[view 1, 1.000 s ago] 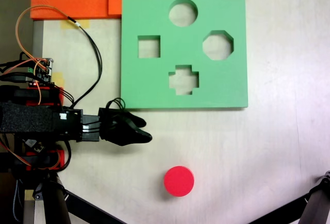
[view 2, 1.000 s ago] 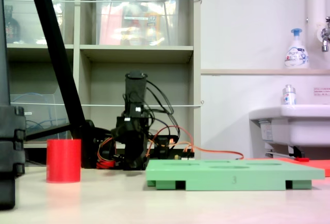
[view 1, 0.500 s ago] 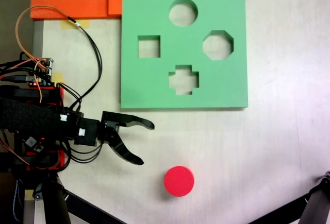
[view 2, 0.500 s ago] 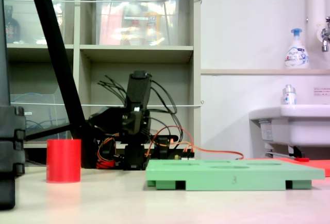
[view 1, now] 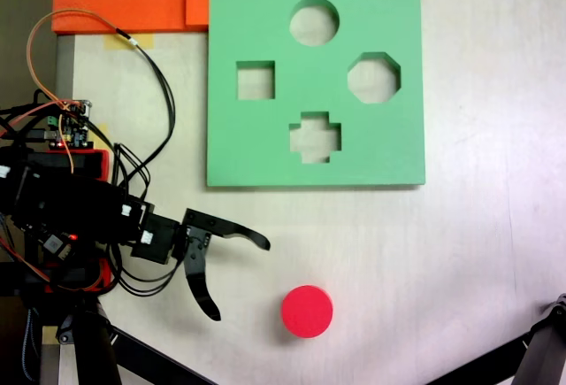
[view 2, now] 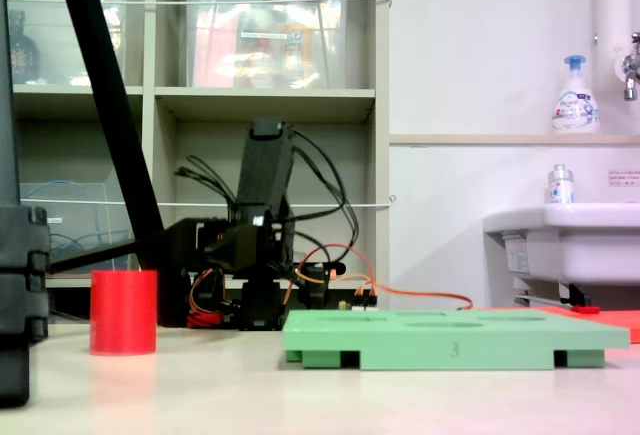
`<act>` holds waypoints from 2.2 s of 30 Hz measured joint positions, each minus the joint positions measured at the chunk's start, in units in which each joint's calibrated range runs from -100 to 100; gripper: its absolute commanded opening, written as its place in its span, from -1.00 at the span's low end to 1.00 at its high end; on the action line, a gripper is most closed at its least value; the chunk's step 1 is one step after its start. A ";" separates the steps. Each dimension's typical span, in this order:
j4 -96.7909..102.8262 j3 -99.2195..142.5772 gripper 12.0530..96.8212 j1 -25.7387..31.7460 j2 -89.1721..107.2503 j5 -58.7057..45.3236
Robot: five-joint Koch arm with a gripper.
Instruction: Put the cylinder block into the corresponding hole
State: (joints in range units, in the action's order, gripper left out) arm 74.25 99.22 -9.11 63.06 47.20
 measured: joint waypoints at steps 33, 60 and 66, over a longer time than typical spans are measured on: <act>19.19 -42.14 0.80 -2.30 -77.98 0.54; 19.19 -45.57 -0.19 -1.51 -82.35 1.07; 19.19 -45.57 -0.38 -1.22 -82.35 1.03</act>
State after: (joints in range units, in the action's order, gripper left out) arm 93.44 53.65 -10.33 -19.29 48.23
